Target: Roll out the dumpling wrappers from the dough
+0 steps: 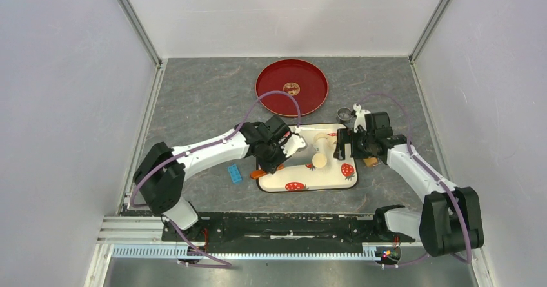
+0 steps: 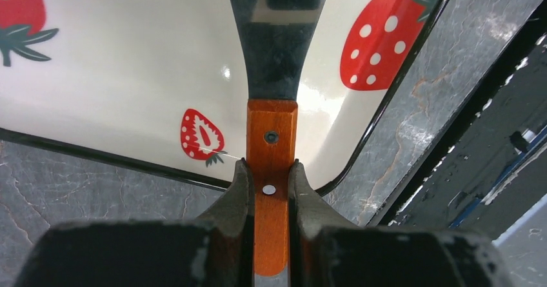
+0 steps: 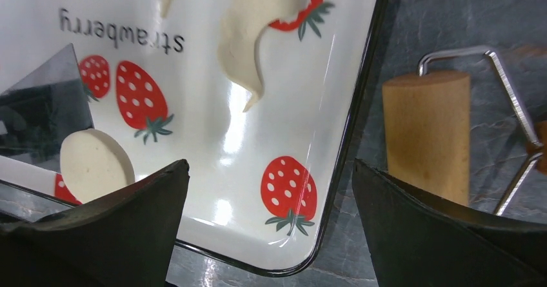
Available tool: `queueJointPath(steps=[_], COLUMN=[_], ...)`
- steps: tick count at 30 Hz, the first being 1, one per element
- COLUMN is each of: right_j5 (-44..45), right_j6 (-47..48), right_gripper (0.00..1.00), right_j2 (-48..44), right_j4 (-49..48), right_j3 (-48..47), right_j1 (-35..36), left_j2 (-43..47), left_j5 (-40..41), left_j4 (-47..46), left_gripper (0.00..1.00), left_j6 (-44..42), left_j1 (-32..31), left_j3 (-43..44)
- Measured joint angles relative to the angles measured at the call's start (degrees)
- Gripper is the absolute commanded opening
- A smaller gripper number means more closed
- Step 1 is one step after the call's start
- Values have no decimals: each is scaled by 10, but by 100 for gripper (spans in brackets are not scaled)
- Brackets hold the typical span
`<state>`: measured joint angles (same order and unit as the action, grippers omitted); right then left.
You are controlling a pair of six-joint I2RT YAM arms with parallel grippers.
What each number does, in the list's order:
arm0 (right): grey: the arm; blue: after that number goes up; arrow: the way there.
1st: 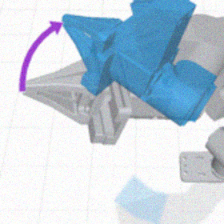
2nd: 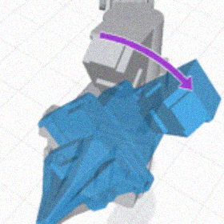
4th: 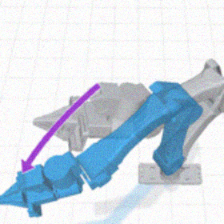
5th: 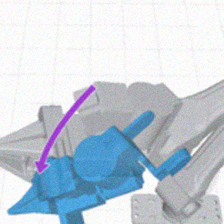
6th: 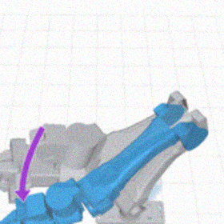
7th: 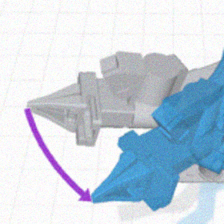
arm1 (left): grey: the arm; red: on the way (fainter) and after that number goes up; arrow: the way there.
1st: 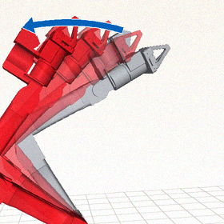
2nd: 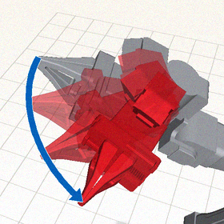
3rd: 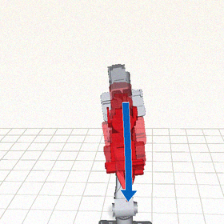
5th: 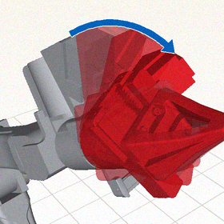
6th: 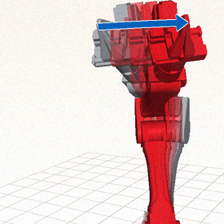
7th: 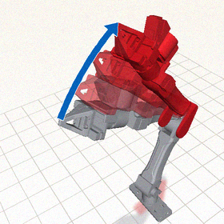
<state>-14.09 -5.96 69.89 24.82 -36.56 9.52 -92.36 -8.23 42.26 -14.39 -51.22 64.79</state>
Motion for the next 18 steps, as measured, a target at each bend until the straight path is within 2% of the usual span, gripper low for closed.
queueJointPath(steps=[14, 18], right_j5=[4, -11], right_j6=[-2, -2], right_gripper=[98, 93], right_j2=[-35, -36], right_j4=[30, 31], right_j3=[-55, -59], right_j1=[0, 0], left_j2=[67, 76], left_j5=[-42, -41], left_j4=[-39, -46], left_gripper=[2, 2], left_j6=[33, 48], left_j1=[94, 135], left_j3=[-27, -28])
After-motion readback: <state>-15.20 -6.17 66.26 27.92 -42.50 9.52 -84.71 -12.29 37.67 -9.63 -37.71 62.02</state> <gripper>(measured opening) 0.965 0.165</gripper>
